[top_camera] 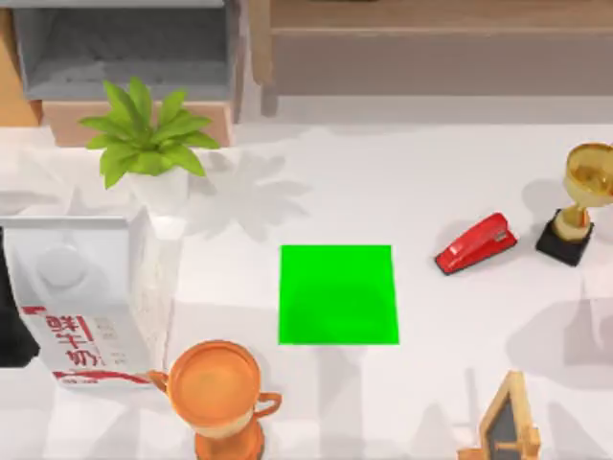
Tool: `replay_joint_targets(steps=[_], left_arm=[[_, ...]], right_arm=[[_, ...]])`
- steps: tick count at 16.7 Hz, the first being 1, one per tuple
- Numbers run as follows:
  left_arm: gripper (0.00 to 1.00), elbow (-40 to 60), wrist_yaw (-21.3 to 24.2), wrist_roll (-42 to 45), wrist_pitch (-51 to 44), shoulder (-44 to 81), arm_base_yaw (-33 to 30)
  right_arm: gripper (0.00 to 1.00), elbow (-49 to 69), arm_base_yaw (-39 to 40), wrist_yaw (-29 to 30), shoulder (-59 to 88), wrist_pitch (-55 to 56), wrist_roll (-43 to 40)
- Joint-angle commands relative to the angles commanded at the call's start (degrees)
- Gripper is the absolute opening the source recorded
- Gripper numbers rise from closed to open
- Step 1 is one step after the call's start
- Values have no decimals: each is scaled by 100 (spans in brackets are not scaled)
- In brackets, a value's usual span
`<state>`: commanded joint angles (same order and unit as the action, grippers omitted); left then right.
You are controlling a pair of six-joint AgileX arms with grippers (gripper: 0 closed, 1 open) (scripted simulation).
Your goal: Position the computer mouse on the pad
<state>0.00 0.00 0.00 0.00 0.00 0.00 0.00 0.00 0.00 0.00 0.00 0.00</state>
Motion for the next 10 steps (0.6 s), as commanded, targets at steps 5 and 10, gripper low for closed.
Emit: replay_joint_targets(steps=[5, 10], left_arm=[[100, 371, -103, -177, -82, 330, 142], [100, 2017, -370, -786, -861, 2064, 722]], right_arm=[[100, 0, 0, 0, 0, 0, 0], [100, 0, 0, 0, 0, 0, 0]])
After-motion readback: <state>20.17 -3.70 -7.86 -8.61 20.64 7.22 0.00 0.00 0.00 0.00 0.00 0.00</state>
